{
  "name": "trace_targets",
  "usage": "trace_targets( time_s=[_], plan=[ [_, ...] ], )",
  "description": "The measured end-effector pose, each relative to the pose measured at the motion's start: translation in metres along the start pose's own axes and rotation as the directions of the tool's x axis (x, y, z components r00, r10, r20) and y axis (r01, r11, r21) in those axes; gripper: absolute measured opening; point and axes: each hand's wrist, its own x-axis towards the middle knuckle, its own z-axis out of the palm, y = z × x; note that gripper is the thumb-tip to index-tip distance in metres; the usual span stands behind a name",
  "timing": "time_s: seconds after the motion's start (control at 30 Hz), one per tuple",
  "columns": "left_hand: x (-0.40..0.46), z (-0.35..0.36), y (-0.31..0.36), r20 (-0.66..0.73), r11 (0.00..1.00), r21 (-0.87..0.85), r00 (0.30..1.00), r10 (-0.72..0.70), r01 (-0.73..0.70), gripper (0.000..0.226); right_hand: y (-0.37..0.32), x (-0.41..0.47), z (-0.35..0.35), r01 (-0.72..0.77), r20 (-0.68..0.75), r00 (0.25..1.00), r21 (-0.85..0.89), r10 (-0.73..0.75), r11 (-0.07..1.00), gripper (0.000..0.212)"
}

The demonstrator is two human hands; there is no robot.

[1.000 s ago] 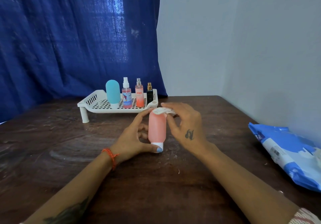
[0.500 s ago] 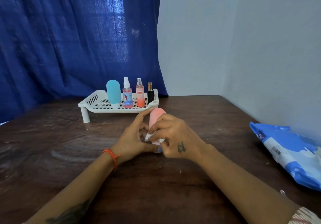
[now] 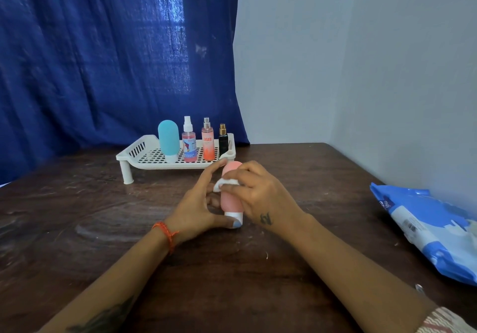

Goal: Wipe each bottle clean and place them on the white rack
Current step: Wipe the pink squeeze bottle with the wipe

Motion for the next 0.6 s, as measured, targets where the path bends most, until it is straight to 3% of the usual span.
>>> trace_targets(
  time_s=[0.17,0.4,0.6],
  plan=[
    [-0.0001,0.0011,0.0021,-0.006,0.996,0.087,1.000,-0.015,0.015,0.115,0.0017,0.0018,0.0007,-0.157,-0.090,0.985,-0.067,0.151,0.985,0.054],
    [0.0004,-0.0006,0.0001,0.008,0.992,0.123,0.999,-0.032,0.031,0.117,0.0057,-0.0008,0.0002,-0.397,-0.178,0.893,0.127,0.414,0.909,0.040],
    [0.0006,-0.0027,-0.0036,0.020,0.990,0.135,0.999,-0.047,0.044,0.115,0.0057,-0.0054,-0.0032,-0.378,-0.177,0.900,0.135,0.398,0.916,0.030]
  ],
)
